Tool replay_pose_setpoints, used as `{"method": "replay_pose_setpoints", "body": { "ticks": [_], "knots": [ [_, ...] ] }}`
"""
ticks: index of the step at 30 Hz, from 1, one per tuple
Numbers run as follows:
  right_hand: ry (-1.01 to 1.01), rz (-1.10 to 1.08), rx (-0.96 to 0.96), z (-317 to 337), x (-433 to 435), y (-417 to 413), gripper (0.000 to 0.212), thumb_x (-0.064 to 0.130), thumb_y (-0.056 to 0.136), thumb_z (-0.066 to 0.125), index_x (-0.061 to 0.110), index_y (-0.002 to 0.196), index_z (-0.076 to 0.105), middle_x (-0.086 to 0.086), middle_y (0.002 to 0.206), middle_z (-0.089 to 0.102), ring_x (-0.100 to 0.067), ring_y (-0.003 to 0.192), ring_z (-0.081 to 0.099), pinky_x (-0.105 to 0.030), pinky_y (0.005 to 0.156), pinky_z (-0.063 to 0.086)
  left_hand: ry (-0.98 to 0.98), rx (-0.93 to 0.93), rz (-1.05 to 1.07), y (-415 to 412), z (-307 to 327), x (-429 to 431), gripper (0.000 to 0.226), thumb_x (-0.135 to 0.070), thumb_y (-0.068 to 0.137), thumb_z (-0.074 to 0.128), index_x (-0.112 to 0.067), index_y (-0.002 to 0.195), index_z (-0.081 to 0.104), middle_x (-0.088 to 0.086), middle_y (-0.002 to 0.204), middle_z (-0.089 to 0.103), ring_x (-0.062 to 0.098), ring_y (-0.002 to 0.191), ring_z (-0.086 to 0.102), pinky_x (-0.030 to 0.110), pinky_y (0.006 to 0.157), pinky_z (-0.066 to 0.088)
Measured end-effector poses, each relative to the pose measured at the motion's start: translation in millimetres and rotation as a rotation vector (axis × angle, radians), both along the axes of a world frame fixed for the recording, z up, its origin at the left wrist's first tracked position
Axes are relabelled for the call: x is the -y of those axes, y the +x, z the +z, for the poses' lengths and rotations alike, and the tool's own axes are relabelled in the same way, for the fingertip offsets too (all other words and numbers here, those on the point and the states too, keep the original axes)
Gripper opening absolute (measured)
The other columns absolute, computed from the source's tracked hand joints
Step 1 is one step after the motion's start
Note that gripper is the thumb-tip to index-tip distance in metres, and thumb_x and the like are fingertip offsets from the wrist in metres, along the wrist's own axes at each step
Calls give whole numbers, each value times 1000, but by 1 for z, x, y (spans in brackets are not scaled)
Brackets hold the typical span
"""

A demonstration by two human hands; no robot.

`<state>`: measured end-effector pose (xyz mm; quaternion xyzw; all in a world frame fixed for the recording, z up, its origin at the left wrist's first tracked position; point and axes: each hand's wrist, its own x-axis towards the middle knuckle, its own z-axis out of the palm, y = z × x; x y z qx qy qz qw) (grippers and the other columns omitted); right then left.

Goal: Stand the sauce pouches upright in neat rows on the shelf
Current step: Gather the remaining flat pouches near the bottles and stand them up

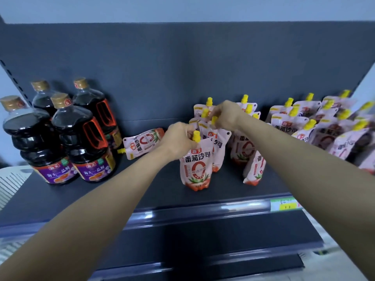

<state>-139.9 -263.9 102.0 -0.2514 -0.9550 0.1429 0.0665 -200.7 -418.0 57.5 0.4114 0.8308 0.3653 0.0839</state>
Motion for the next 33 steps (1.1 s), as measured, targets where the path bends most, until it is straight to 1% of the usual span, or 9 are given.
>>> {"method": "replay_pose_setpoints", "body": {
  "ticks": [2, 6, 8, 10, 12, 17, 21, 27, 33],
  "knots": [
    [-7, 6, 25, 6, -3, 2, 27, 5, 81, 63, 6, 107, 72, -13, 103, 69, -25, 92, 61, -27, 81, 49, -2, -8, -20, 1, 1, -6, 27, -8, 71, 76, -21, 55, 58, -3, 60, 59, 5, 51, 50, 15, 47, 39],
    [-53, 17, -18, 21, -5, 4, 32, -3, 81, 58, 6, 109, 72, -8, 96, 70, -17, 87, 60, -26, 85, 50, 2, 10, -59, 7, 0, -19, 11, -5, 71, 75, -8, 66, 65, 6, 67, 64, 12, 61, 54, 24, 61, 46],
    [-38, 17, -55, 27, -4, 4, 34, -4, 83, 54, 4, 111, 71, -10, 110, 71, -22, 101, 65, -28, 91, 52, 11, 27, -82, 10, 0, -22, 12, -3, 72, 74, -13, 68, 68, 10, 75, 70, 13, 71, 59, 23, 65, 48],
    [-49, 16, -104, 30, -2, 3, 31, -2, 85, 54, 5, 111, 71, -8, 116, 70, -22, 111, 64, -22, 86, 50, -1, 38, -102, 11, 1, -24, 7, -4, 73, 72, -6, 78, 69, 12, 82, 72, 17, 80, 61, 29, 72, 51],
    [-83, 25, -157, 34, 1, 2, 28, 1, 86, 56, 8, 108, 72, -6, 114, 71, -19, 107, 64, -19, 79, 45, -32, 73, -131, 9, 4, -22, 18, -8, 73, 72, -7, 90, 67, 9, 89, 70, 16, 83, 61, 35, 80, 52],
    [-80, 72, -225, 43, 13, -3, 25, 5, 87, 59, 9, 107, 72, -7, 112, 70, -19, 102, 64, -19, 77, 42, -1, 122, -116, -2, 27, 3, 28, -27, 72, 77, -23, 96, 63, -6, 92, 63, 10, 83, 62, 25, 78, 49],
    [1, 131, -230, 50, 29, -12, 23, 12, 88, 61, 10, 108, 70, -8, 114, 69, -22, 106, 63, -21, 83, 45, 91, -39, 56, -17, 49, 32, 26, -27, 78, 72, -21, 101, 61, -6, 94, 61, 9, 84, 58, 20, 75, 43],
    [202, 215, -229, 59, 63, -26, 31, 17, 89, 56, 11, 119, 60, -10, 126, 60, -31, 115, 56, -36, 95, 47, 102, -374, 230, -27, 69, 74, 37, -25, 83, 65, -15, 117, 56, 5, 116, 57, 20, 110, 53, 31, 94, 39],
    [311, 286, -212, 58, 97, -41, 35, 14, 89, 54, 7, 124, 55, -14, 127, 57, -33, 118, 51, -41, 96, 45, 75, -576, 299, -26, 74, 111, 40, -21, 84, 64, -10, 121, 54, 12, 118, 55, 30, 113, 51, 43, 99, 41]
  ]
}}
